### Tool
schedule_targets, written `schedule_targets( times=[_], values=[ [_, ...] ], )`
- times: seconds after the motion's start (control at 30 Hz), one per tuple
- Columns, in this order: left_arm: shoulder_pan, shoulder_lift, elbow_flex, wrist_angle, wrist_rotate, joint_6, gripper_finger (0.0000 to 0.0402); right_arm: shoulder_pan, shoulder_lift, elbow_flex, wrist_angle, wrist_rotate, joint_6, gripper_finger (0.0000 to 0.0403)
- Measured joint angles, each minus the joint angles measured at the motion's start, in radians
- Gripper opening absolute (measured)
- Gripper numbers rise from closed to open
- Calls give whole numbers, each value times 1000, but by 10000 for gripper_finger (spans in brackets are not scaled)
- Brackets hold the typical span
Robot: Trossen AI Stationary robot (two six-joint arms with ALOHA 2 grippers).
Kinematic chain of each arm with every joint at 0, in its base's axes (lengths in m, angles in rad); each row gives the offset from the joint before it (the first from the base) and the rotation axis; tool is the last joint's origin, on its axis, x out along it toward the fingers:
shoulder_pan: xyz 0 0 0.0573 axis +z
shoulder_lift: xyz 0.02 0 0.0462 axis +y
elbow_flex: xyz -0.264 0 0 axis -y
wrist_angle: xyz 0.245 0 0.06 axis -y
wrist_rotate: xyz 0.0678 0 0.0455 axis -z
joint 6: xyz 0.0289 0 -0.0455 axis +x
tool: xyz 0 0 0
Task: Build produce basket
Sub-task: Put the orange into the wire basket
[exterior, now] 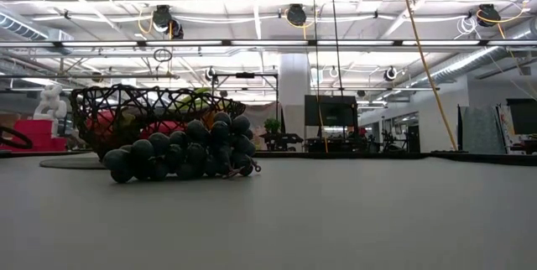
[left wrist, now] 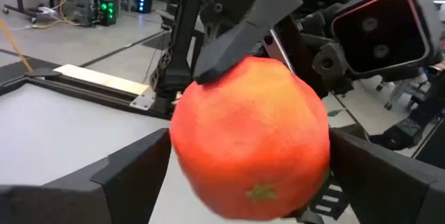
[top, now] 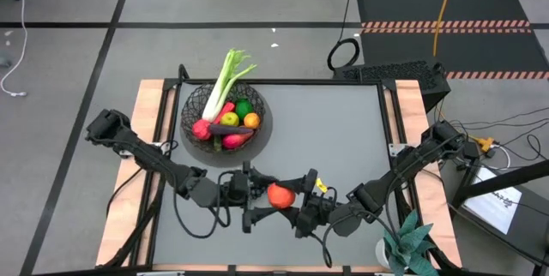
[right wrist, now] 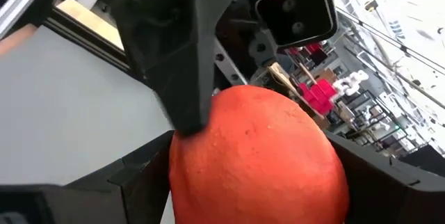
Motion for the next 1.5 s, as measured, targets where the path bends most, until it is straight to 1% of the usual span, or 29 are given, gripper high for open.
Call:
schedule_targets(
  times=[0.23, 0.33, 0.43, 0.53, 0.67, 0.73, 0.83, 0.97, 1.07, 1.13, 1.23, 1.3, 1.5],
  values=[
    [19, 4, 0, 20, 15, -3, 315, -1, -1, 1, 0, 6, 3, 313],
    [15, 4, 0, 21, 14, -3, 300, -1, -1, 1, 0, 6, 5, 317],
    [14, 2, 0, 20, 12, 4, 300, 1, -1, 1, 1, 4, 24, 334],
    [6, -20, -1, 2, 15, 41, 312, 8, -1, 2, 9, 1, 53, 358],
    [0, -63, -2, -55, 23, 57, 316, 27, -1, 2, 20, 5, 57, 389],
    [-5, -96, -2, -107, 22, 66, 310, 38, -1, 2, 43, 20, 54, 396],
    [-7, -146, -1, -195, 5, 89, 299, 62, -1, 2, 73, 69, 30, 396],
    [-10, -211, 0, -326, -23, 100, 302, 99, 0, 0, 87, 187, -25, 395],
    [-16, -252, 0, -432, -98, 89, 312, 121, 0, 0, 88, 268, -58, 395],
    [-16, -275, 0, -517, -175, 64, 314, 133, 0, 0, 88, 301, -67, 395],
    [-10, -299, 0, -660, -294, 6, 310, 144, 0, 0, 90, 320, -70, 395],
    [2, -311, 0, -764, -352, -54, 306, 147, 0, 0, 85, 320, -70, 395],
    [78, -326, 0, -1097, -441, -287, 311, 147, 0, 0, 30, 321, -24, 394]
  ],
)
